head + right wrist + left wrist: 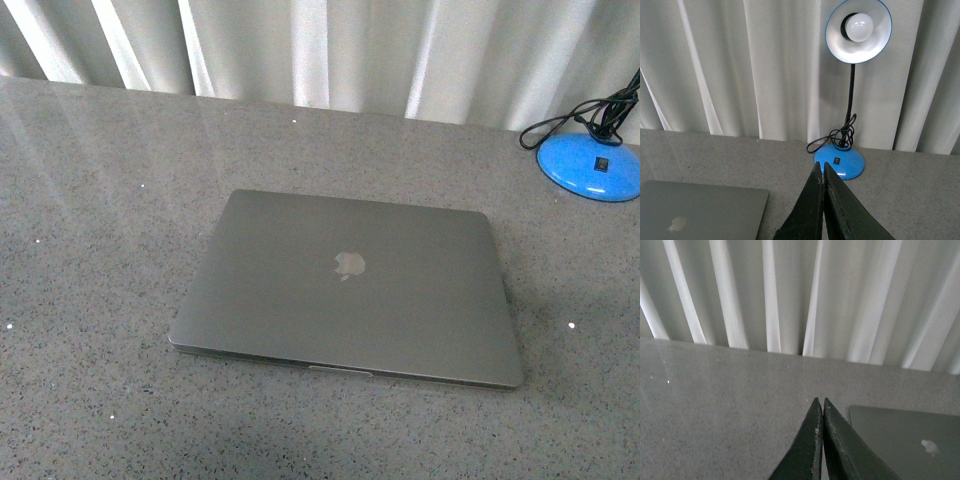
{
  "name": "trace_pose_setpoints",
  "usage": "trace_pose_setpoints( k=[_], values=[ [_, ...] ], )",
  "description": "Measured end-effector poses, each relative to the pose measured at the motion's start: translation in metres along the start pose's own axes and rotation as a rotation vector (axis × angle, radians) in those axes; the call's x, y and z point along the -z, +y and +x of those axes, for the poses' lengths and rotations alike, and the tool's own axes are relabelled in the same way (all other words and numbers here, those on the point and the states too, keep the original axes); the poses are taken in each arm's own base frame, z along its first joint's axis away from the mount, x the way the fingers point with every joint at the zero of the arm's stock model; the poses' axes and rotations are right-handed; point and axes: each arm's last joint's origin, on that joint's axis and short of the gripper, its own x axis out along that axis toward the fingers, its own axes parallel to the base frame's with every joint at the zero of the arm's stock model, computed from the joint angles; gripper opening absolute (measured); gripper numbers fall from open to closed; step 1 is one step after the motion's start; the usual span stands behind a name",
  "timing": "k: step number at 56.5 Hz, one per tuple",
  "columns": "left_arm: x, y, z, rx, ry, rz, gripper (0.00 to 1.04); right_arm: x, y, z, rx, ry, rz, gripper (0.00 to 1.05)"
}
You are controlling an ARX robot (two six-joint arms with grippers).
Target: Close laptop
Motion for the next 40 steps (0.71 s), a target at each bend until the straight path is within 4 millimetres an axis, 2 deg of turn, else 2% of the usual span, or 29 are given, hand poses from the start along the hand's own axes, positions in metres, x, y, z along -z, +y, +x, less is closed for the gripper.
trace_pose_setpoints(
  k=[7, 10, 13, 25, 27, 40],
  values=[
    [0.000, 0.000, 0.000, 0.000, 0.002, 0.000, 0.04, 0.000, 0.000, -0.002, 0.000, -0.002, 0.000, 0.01],
    [0.000, 0.000, 0.000, 0.000, 0.002, 0.000, 0.04, 0.005, 0.000, -0.010, 0.000, 0.037, 0.000, 0.01],
    [0.000, 0.000, 0.000, 0.000, 0.003, 0.000, 0.04, 0.003, 0.000, -0.013, 0.000, 0.004, 0.000, 0.01],
    [0.000, 0.000, 0.000, 0.000, 0.003, 0.000, 0.04, 0.003, 0.000, -0.013, 0.000, 0.004, 0.000, 0.01],
    [0.000, 0.000, 0.000, 0.000, 0.003, 0.000, 0.04, 0.003, 0.000, -0.013, 0.000, 0.004, 0.000, 0.03],
    [0.000, 0.000, 0.000, 0.000, 0.003, 0.000, 0.42, 0.003, 0.000, -0.013, 0.000, 0.004, 0.000, 0.40]
  ],
)
